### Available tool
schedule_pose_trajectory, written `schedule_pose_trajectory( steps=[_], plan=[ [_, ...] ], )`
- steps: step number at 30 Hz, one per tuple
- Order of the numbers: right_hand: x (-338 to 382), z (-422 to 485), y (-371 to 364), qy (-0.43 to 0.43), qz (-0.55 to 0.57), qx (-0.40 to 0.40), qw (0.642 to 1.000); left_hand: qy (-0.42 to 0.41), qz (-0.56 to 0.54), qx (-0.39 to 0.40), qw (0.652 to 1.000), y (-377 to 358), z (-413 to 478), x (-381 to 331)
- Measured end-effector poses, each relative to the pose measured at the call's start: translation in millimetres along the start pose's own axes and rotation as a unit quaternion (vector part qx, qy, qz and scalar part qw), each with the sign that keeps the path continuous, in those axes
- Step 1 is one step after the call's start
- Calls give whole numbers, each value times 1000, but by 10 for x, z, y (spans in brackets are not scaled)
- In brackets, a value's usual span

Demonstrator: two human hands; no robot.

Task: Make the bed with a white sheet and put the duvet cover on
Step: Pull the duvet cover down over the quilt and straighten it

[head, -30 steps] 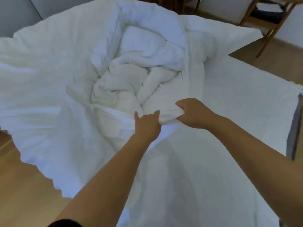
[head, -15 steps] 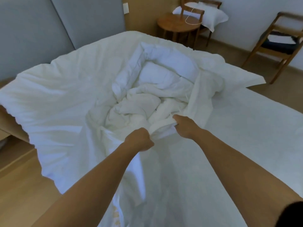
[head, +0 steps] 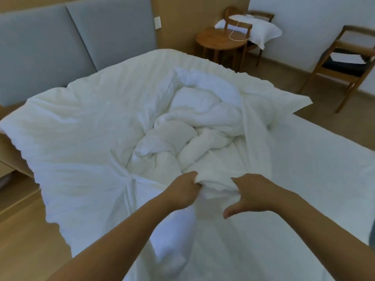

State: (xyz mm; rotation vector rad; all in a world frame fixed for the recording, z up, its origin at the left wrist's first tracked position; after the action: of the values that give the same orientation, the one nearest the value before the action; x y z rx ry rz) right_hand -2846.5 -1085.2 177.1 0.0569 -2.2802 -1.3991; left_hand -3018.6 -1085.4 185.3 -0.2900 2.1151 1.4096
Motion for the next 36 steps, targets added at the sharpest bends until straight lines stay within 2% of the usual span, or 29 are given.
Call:
schedule_pose_trajectory(
  steps=[2,4,6,8,10,12,17,19,21,24,25,26,27,28,29,30,31,32,34,36],
  plan=[
    [58,177,-56,4,-83,-22,996,47,-70,-22,996,-70,49,93],
    [59,335,44,6,-99,-88,991,64,-115,-21,991,-120,112,128],
    [24,429,177,24,-36,-151,988,74,25,7,997,-208,185,178],
    [-32,506,215,49,85,-158,983,83,187,-6,979,-229,280,185],
    [-117,538,196,39,234,-145,961,92,214,-63,970,-188,390,124],
    [-221,540,158,9,307,-148,940,91,174,-95,976,-146,482,75],
    [-197,577,124,-17,268,-135,954,139,-35,-93,985,-13,436,-17],
    [-81,383,308,26,261,-151,953,107,-153,-57,981,-2,253,-263],
    [-105,-37,580,66,287,-184,938,46,-239,8,970,-43,46,-603],
    [-307,-665,807,31,292,-163,942,33,-341,195,919,-251,-177,-1041],
    [-382,-773,797,2,277,-138,951,41,-348,257,901,-336,-208,-1133],
    [-462,-828,761,-25,263,-117,957,34,-313,295,902,-393,-218,-1210],
    [-529,-832,727,-41,253,-107,961,7,-225,303,926,-451,-168,-1236],
    [-557,-796,721,-50,251,-109,960,-24,-85,271,958,-488,-60,-1209],
    [-564,-746,714,-53,253,-113,959,-51,85,186,978,-462,56,-1157],
    [-541,-689,683,-50,261,-115,957,-58,214,94,971,-402,128,-1096],
    [-505,-620,624,-40,269,-113,955,-44,264,25,963,-349,186,-997],
    [-470,-538,557,-34,277,-107,954,-23,262,-15,965,-320,245,-847],
    [-363,-374,389,-38,273,-59,959,18,186,-11,982,-311,344,-526],
    [-325,-170,153,-67,175,10,982,73,-8,-3,997,-293,349,-270]
  ],
)
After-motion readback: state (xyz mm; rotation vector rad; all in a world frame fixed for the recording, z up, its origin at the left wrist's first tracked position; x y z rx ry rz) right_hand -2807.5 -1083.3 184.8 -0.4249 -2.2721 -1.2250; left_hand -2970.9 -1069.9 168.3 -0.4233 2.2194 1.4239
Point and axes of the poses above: each hand's wrist, its own z-axis towards the middle knuckle, its own y-axis out of the back of the hand, x = y × z, the point moved 5 cm from there along z, towards the middle knuckle, and after that the axes turned 10 degrees about z, right-handed, at the moved point
